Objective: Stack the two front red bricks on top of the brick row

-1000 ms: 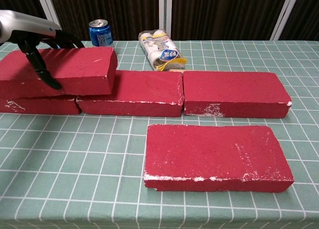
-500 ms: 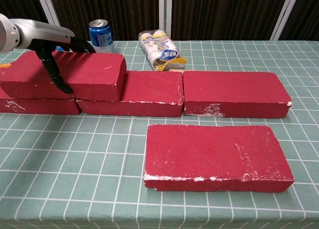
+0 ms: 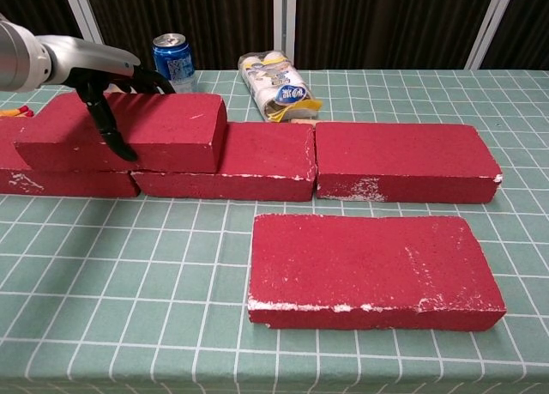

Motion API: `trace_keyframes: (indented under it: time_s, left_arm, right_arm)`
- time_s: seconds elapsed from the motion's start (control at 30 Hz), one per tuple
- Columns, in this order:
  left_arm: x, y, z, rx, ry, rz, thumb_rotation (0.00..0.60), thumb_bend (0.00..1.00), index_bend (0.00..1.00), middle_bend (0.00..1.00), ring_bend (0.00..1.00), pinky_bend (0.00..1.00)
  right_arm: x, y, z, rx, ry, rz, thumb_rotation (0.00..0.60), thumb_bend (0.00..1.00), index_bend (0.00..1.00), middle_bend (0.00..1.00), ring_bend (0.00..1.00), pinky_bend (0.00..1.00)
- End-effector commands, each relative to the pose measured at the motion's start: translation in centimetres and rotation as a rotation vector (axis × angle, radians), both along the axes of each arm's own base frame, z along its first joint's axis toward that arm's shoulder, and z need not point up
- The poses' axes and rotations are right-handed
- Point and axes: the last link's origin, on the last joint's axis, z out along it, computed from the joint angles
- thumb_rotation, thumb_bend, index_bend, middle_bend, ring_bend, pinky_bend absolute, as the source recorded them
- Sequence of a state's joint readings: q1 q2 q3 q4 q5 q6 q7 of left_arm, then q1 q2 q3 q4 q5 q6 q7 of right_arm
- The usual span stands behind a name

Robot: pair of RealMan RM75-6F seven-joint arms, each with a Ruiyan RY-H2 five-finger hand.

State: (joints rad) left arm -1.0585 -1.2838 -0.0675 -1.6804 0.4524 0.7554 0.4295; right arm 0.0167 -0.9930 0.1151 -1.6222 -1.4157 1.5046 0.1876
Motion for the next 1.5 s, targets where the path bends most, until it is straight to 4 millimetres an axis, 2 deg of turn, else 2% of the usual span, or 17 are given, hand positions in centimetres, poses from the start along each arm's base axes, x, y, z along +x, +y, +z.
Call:
trace_keyframes:
  time_s: [0.03, 1.2, 1.4, 1.5]
  left_arm:
    - [-0.02, 0.02, -0.16, -0.003, -0.001, 0.005, 0.6, 0.18, 0.14, 0.18, 0.06, 0.0]
    - [0.0, 0.23, -0.65, 0.0, -0.002, -0.035, 0.6, 0.18, 0.14, 0.18, 0.05, 0.0]
    - [0.0, 0.07, -0.61, -0.011, -0.015, -0.036, 0.6, 0.16, 0.09, 0.07, 0.0, 0.0]
    - [-0.04, 0.09, -0.56, -0.01, -0.025, -0.038, 0.6, 0.11, 0.05, 0.01, 0.0, 0.0]
  right_arm:
    - [-0.04, -0.01, -0.02, 0.001, -0.001, -0.001, 0.6, 0.0, 0.0, 0.0, 0.0, 0.0]
    - [-0.24, -0.07, -0.23, 0.008, 0.0, -0.008, 0.6, 0.0, 0.0, 0.0, 0.0, 0.0]
    - [-0.22, -0.06, -0.21, 0.007, 0.001, -0.008, 0.6, 0.0, 0.0, 0.0, 0.0, 0.0]
    - [-0.24, -0.04, -0.18, 0.006, 0.0, -0.01, 0.6, 0.0, 0.0, 0.0, 0.0, 0.0]
